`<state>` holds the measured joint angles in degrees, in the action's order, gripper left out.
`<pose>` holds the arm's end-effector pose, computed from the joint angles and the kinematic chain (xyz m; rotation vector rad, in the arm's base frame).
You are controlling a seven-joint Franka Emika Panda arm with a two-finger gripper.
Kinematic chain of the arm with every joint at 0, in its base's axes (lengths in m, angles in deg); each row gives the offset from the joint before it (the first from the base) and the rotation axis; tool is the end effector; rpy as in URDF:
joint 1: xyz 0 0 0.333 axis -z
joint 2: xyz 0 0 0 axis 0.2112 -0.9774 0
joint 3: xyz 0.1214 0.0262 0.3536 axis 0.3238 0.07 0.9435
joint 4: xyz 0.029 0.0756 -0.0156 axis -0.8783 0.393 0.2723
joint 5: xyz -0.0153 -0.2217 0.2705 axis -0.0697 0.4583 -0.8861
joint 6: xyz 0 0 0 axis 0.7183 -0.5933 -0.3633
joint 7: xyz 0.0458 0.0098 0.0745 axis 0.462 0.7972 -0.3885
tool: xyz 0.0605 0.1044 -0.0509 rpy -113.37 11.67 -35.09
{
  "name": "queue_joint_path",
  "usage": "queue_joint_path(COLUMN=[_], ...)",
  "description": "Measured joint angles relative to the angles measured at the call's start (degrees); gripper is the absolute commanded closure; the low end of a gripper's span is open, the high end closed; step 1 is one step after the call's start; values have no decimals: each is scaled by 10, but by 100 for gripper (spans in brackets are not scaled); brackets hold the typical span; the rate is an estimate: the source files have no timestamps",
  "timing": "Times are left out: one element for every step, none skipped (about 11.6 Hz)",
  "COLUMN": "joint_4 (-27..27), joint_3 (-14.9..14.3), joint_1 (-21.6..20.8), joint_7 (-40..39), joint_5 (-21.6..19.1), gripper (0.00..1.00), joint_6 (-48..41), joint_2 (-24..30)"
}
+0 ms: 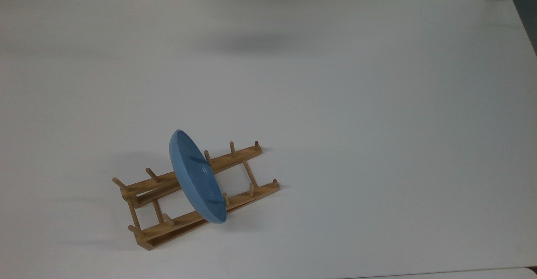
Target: Pick plate from plate rack
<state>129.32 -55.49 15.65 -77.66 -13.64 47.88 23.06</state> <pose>0.4955 -0.0363 0.6621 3.1009 -0.1451 0.1045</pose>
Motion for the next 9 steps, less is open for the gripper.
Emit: queue_joint_path(joint_4=[0,0,0,0,0,0,0,0,0], joint_3=[0,0,0,0,1,1,1,1,1], joint_1=[0,0,0,0,0,0,-1,-1,-1], joint_7=[0,0,0,0,0,-4,-18,-41,-62], joint_5=[0,0,0,0,0,0,0,0,0], gripper=[0,0,0,0,0,0,0,0,0], joint_6=[0,0,0,0,0,0,0,0,0], joint_2=[0,0,0,0,0,0,0,-1,-1])
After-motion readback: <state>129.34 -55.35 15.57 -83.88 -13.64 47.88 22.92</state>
